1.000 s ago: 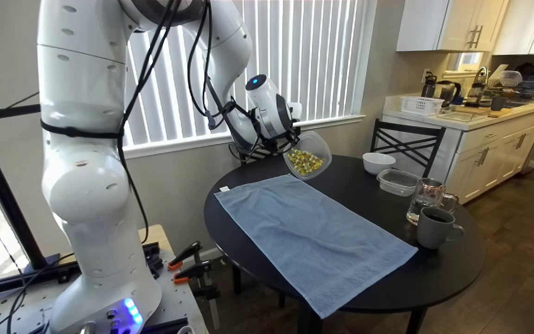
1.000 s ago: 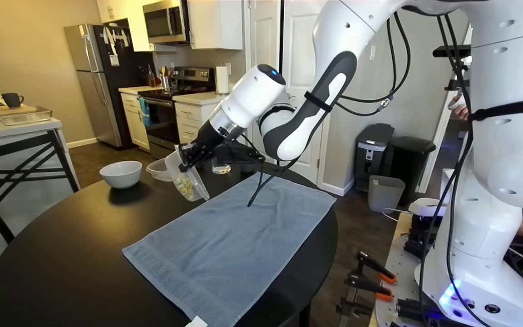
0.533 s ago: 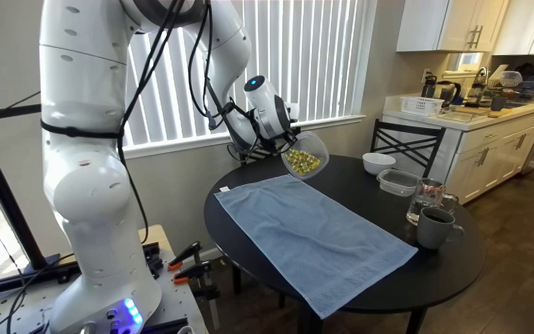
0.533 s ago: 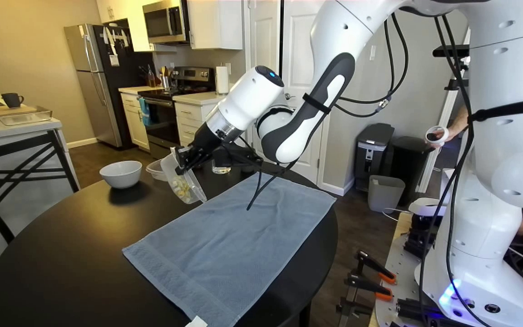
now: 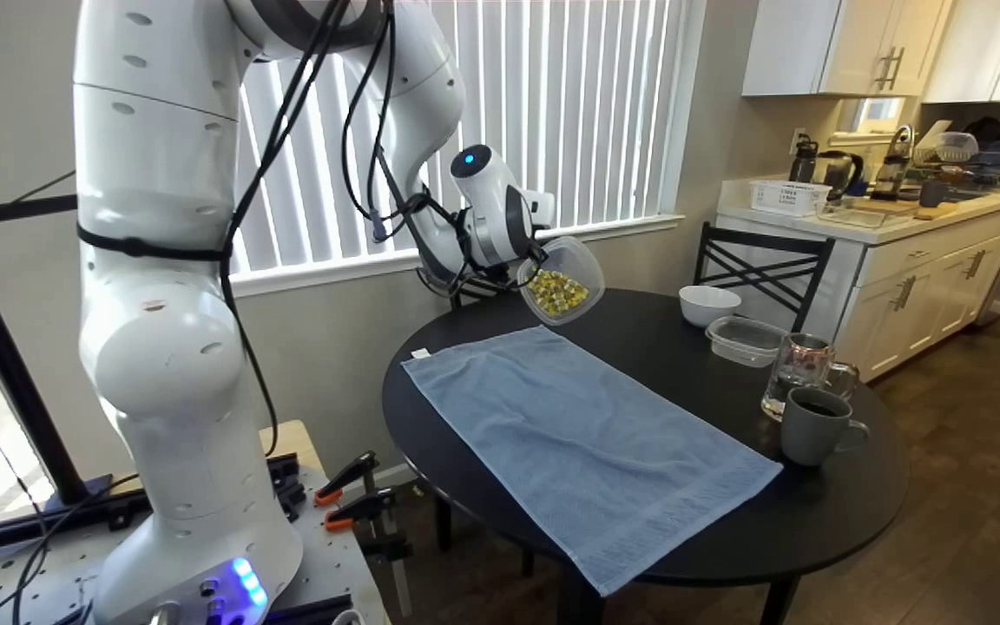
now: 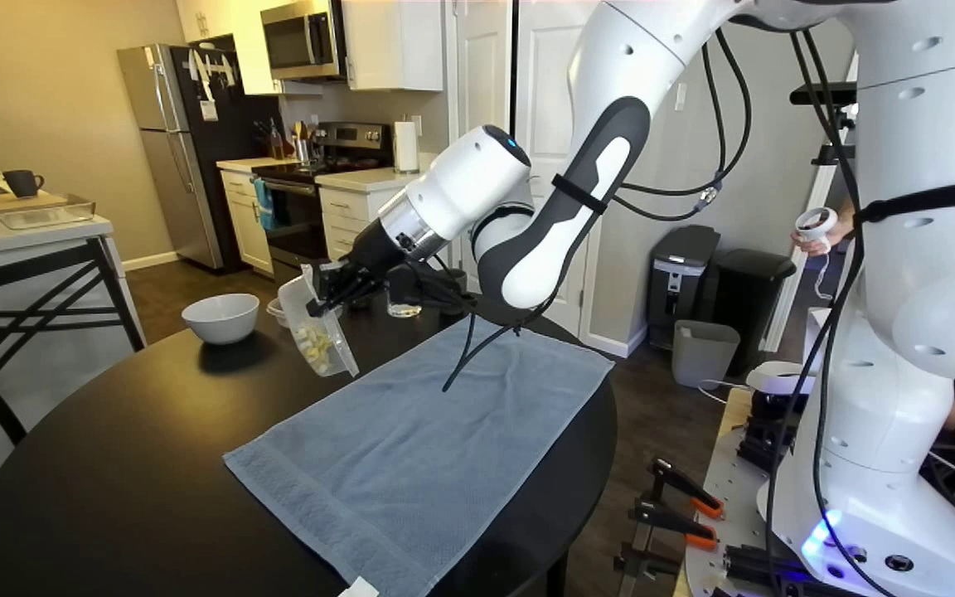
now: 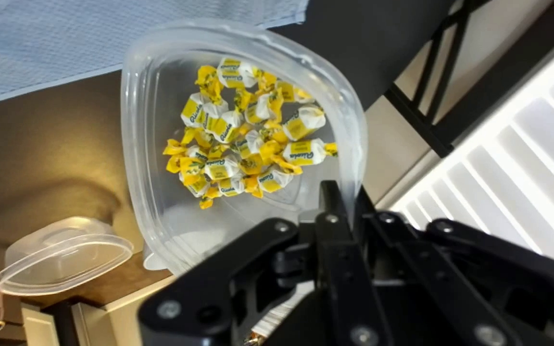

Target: Pour the contents from the bowl onto the blue towel

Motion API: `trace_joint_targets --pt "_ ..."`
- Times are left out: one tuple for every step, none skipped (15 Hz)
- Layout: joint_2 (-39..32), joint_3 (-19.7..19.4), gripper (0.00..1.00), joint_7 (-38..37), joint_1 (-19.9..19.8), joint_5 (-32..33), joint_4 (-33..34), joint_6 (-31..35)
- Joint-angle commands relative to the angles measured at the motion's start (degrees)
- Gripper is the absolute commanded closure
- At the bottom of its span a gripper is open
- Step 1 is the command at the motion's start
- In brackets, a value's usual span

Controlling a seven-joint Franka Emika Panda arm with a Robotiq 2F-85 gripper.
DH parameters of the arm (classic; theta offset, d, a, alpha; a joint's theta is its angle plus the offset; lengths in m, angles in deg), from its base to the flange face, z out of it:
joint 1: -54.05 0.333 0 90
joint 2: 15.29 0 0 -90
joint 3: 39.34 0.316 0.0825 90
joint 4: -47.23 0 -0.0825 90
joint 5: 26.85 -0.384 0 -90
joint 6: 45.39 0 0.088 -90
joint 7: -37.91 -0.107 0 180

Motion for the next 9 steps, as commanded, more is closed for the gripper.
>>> trace_joint_targets --pt "4.3 13.9 0.98 -13.8 -12.1 8.0 -0.4 0.6" --pt "4.4 18.5 0.98 -17.8 -15.7 9.9 0.8 0.0" --pt "4.4 23.2 0.98 -21.4 -19.6 11.2 2.3 -0.3" --pt "4.4 27.9 0.98 -24.2 -23.9 11.5 3.4 -0.6" --pt "4.0 32.5 0.98 -26.5 -28.2 11.6 4.9 -1.0" --pt "3.6 36.7 0.98 -27.7 -32.5 10.8 6.2 -1.4" --pt "3.5 40.3 0.98 -28.7 -36.6 9.8 7.1 -1.5" --pt "4.0 42.2 0.98 -29.4 -39.9 8.9 6.4 -1.6" --pt "4.0 44.7 0.98 -30.7 -43.7 8.4 6.3 -1.7"
